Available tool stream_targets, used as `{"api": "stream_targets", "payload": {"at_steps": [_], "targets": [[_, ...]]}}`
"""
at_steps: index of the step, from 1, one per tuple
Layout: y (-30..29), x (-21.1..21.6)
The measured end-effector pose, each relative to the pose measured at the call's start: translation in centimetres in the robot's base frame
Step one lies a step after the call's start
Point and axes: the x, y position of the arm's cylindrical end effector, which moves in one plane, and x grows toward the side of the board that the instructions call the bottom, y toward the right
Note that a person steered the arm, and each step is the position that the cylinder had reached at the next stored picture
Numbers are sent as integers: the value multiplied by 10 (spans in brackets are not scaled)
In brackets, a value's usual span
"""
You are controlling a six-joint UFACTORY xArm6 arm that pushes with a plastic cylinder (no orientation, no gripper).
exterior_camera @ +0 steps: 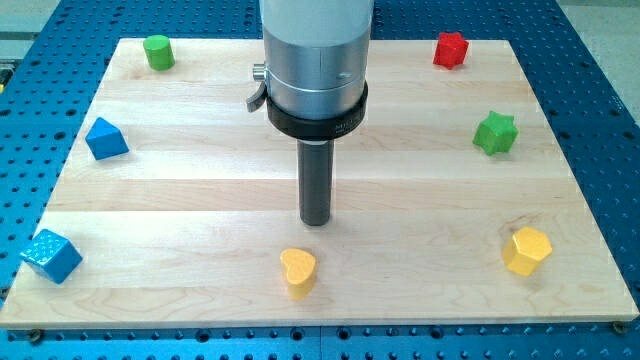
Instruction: Move the stars diagonally to the hexagon
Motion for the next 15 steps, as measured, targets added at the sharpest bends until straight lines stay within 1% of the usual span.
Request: {"api": "stream_targets", "payload": {"at_steps": [3, 4, 5, 6, 7, 8, 9, 10, 11, 12, 13, 14, 15], "targets": [[7, 6], [-1, -51], [-25, -98], [-25, -104], [33, -101], [109, -71], [174, -79], [253, -81], [269, -126], [237, -150], [220, -180], [167, -163], [214, -100]]}}
